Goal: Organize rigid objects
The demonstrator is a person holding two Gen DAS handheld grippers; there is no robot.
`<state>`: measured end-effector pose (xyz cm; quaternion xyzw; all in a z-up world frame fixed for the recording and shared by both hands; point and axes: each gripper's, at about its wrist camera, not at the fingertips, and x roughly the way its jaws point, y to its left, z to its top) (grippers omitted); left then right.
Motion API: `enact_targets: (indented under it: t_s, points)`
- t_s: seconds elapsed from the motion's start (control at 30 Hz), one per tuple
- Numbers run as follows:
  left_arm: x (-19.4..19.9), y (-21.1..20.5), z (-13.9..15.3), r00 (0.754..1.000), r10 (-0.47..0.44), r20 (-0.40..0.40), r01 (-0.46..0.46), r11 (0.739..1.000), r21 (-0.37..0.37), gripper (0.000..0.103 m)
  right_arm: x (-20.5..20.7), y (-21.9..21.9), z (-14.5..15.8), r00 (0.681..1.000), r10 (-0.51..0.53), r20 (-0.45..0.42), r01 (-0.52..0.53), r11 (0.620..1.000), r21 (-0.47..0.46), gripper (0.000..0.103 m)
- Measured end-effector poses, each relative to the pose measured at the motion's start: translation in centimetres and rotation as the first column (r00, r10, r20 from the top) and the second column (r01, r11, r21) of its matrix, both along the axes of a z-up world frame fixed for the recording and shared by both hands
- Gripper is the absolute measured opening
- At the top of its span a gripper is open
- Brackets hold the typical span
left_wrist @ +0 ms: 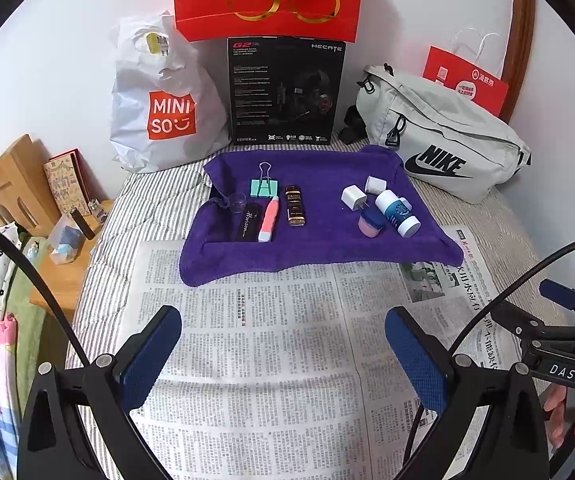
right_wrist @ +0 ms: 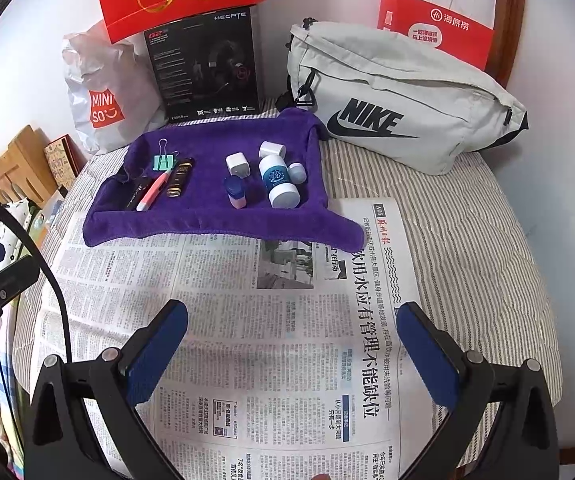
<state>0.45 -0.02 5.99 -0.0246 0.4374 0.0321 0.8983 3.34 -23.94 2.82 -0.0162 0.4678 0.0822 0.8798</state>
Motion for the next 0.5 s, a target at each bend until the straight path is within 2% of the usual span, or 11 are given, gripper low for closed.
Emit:
enact_targets:
  t_s: [0.5]
  points:
    - [0.46, -0.08, -0.46, 1.0, -0.016, 0.004, 0.016, 1.0, 0.004, 0.103, 0.03, 0.39, -0.06, 1.0, 0.008, 0.0, -0.008, 1.0, -0.004, 0.103]
